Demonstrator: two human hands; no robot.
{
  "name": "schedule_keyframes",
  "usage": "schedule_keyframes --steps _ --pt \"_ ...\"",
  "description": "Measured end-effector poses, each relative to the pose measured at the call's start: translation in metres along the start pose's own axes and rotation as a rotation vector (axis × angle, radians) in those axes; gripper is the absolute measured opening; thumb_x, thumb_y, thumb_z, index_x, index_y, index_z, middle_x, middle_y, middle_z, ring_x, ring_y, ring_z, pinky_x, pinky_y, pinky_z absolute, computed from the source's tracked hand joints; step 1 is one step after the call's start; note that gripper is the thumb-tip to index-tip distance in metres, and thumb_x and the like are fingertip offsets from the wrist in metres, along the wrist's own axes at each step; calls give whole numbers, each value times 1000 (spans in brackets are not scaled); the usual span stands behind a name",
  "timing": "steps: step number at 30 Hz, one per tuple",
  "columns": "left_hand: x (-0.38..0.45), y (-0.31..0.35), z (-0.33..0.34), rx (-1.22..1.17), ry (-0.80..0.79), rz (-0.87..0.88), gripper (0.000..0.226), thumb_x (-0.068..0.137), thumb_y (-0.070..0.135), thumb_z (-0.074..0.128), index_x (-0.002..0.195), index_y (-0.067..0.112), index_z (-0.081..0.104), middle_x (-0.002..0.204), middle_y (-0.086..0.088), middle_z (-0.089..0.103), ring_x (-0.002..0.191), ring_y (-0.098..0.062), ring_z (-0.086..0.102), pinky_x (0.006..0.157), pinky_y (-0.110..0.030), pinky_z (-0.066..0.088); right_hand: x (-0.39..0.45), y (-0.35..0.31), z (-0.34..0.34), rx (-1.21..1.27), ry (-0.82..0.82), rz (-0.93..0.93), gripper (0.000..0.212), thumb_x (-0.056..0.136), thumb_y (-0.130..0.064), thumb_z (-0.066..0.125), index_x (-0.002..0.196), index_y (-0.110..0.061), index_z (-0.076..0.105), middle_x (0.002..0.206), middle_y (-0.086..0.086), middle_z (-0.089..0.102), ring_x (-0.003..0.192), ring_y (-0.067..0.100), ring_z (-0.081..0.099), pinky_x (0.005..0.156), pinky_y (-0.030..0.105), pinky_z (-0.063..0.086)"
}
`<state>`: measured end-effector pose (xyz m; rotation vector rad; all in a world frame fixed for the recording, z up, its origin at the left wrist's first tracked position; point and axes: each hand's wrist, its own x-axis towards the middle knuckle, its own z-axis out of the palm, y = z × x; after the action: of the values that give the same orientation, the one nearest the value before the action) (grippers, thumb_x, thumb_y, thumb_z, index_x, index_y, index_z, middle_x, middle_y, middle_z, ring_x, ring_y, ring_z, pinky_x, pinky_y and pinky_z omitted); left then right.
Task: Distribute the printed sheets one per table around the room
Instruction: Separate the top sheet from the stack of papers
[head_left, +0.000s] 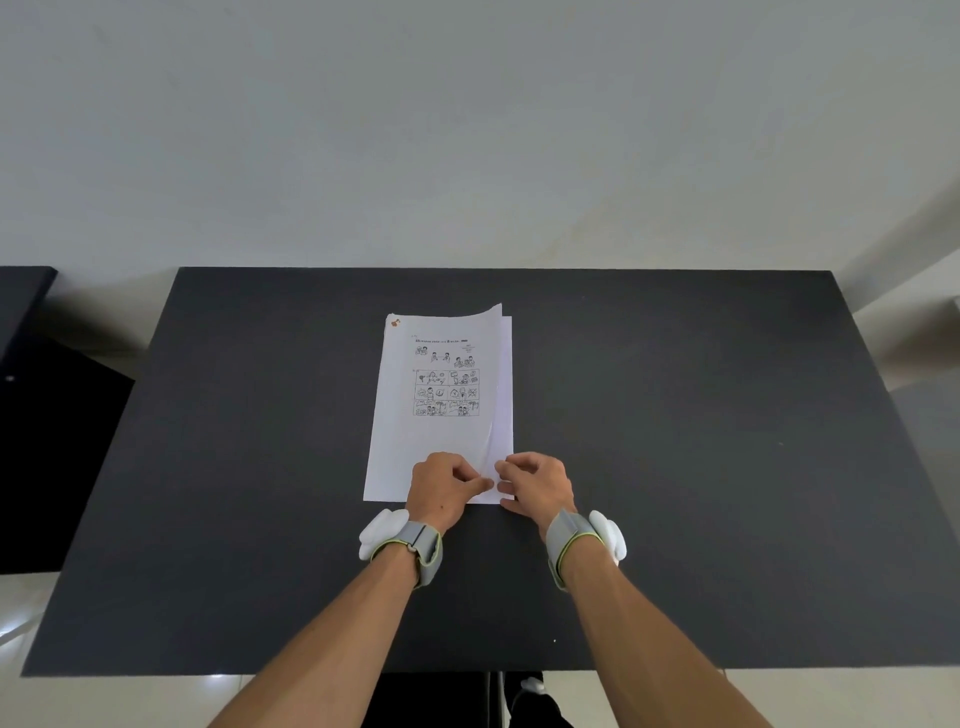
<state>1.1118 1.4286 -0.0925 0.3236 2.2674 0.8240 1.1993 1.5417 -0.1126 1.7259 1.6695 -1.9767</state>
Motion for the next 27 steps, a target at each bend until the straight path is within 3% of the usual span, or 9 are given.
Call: schedule_keyframes --steps 8,11,15,18,20,22,25,27 --pt "-8 1 -5 -14 2 38 11 89 13 70 92 9 60 97 -8 70 91 -24 66 80 -33 53 -1 1 3 -80 57 -19 20 90 -16 72 110 -15 69 101 8 70 94 23 69 65 32 65" --pt "-10 3 -4 33 10 72 11 93 8 61 97 16 54 101 -10 68 91 -28 65 76 -32 52 -2 0 4 -88 62 -18 18 91 -13 70 109 -16 71 98 7 70 87 21 69 64 31 65" --pt "-12 1 -3 89 -7 143 21 95 4 54 102 21 63 103 -7 65 94 -25 64 80 -28 52 -6 -3 4 -61 33 -17 14 92 -13 66 104 -18 73 97 5 71 86 19 72 65 30 64" --pt "-12 2 -3 93 -24 162 23 95 10 55 107 21 72 103 -1 66 101 -20 64 85 -23 49 -10 -6 4 -48 -29 -18 16 91 -10 63 96 -20 75 93 1 75 82 14 75 66 29 64" --pt "-12 4 -2 68 -19 148 18 94 28 62 106 22 74 103 3 69 101 -16 64 86 -23 50 -13 -7 4 -54 -58 -20 21 91 -7 60 96 -20 76 95 1 76 84 14 76 69 29 63" --pt "-12 5 -2 38 -20 121 26 89 42 68 105 23 73 102 5 69 98 -14 64 85 -28 53 -15 -7 3 -59 -77 -22 25 90 -5 58 96 -20 76 98 2 77 89 14 75 73 32 63" --pt "-11 2 -2 49 -22 123 23 89 35 69 107 20 71 101 1 68 92 -16 64 75 -21 48 -17 -8 2 -69 -105 -14 29 91 -4 54 98 -19 77 98 1 77 93 15 74 76 33 63" --pt "-9 -1 -1 91 -16 138 18 93 23 64 110 17 68 103 -2 66 93 -21 65 77 -23 47 -17 -8 2 -82 -122 -9 32 92 -3 50 100 -20 76 98 0 77 95 17 72 76 33 63"
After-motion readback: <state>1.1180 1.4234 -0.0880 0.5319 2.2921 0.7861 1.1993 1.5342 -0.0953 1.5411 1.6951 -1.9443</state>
